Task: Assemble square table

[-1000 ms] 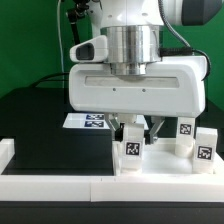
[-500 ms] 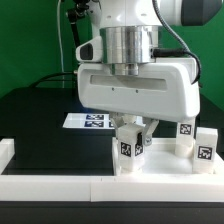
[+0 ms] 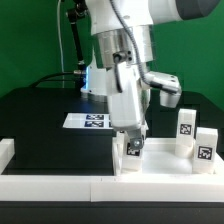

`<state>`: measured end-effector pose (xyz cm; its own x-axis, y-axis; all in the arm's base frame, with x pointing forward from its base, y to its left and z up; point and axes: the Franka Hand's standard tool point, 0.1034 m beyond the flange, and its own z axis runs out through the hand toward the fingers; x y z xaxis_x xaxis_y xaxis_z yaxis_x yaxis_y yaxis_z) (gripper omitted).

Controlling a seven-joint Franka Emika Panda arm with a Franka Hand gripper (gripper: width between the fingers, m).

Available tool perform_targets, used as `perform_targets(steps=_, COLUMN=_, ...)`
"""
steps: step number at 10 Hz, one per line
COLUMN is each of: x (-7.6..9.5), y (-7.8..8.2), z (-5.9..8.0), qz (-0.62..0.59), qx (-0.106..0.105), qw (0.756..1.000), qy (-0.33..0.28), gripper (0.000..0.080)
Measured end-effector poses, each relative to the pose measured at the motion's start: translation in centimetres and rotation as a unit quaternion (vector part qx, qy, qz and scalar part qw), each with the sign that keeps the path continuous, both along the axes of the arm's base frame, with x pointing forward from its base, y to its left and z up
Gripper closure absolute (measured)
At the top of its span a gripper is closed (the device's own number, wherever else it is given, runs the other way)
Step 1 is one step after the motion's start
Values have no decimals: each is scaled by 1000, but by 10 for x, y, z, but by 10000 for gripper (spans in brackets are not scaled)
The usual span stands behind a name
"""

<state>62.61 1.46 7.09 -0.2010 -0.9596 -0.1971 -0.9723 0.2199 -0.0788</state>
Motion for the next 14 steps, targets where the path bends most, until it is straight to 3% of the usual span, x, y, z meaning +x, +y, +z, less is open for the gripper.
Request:
perform_targets(steps=1, x=0, y=0, z=-1, qz=12, qx=-1, qw=1000, qy=-1, gripper=429)
perform_targets(steps=2, x=0, y=0, z=-1, qz=53, qx=-10, qw=998, qy=-7, gripper=429)
perform_targets(steps=3, x=0, y=1, z=0, qz=179, qx=-29, qw=983, qy=-23, gripper=281)
perform_targets(steps=4, x=-1, y=-1, z=1, qz=274, qx=-32, qw=961, qy=-34, gripper=179)
perform_targets(steps=6, x=0, y=-3, z=1, qz=327, qx=-43, qw=943, qy=-43, gripper=155)
perform_targets(steps=8, x=0, y=-4, z=1, qz=404, qx=-54, qw=911, qy=-55, gripper=151)
perform_targets(steps=10, x=4, y=-3, z=2, qz=591, qx=-102, qw=797, qy=-72, gripper=150)
perform_targets(steps=12, x=3, y=-4, z=2, qz=577, qx=-101, qw=807, qy=-70, gripper=150)
perform_targets(steps=14, x=3, y=-5, z=2, qz=563, qx=-100, qw=817, qy=-68, gripper=410)
